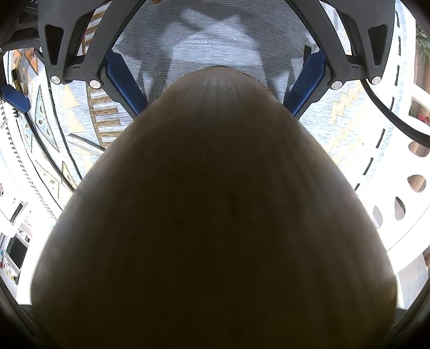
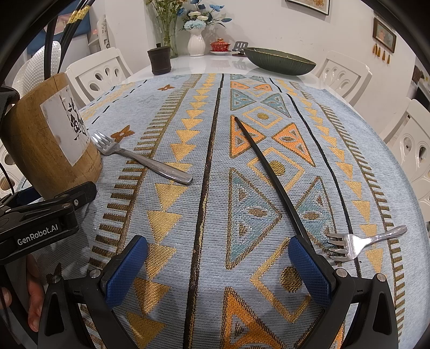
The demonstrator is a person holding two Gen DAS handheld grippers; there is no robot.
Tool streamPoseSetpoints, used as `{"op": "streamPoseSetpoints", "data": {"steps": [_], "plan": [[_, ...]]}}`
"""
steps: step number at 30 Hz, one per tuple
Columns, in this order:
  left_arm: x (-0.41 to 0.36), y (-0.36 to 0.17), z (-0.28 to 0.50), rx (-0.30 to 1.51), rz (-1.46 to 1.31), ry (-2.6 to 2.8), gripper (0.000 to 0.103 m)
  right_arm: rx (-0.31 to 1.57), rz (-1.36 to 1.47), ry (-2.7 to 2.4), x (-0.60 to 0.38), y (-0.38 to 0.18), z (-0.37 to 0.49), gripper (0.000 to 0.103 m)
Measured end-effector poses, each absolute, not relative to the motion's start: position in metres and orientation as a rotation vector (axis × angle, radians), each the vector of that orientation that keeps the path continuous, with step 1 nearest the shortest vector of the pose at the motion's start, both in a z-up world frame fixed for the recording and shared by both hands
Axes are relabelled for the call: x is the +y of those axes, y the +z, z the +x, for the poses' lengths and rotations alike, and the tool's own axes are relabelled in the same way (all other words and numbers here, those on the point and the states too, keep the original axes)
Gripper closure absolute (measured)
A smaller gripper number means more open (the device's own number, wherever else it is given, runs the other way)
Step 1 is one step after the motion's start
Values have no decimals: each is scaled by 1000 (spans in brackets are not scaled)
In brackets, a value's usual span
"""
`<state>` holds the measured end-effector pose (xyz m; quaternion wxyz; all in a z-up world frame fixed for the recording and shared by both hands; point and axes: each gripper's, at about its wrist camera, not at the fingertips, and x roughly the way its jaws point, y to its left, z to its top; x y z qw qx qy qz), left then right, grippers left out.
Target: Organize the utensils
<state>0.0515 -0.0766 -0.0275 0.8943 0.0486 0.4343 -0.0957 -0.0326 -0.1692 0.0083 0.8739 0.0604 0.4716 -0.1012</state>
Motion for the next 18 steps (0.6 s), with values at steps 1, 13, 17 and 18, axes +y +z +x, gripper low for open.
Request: {"op": "streamPoseSetpoints", "data": {"steps": [1,13,17,18], "plan": [[-77,-27,51,901,99,-201,0,985,126,-212,-169,8,-32,0],[-69,-28,51,902,92,-216,0,985,126,-212,-169,8,-33,0],[-68,-29,51,902,92,-216,0,984,126,-212,-169,8,-33,0],[-68,-29,51,902,92,-216,0,984,127,-212,-169,9,-33,0]]}}
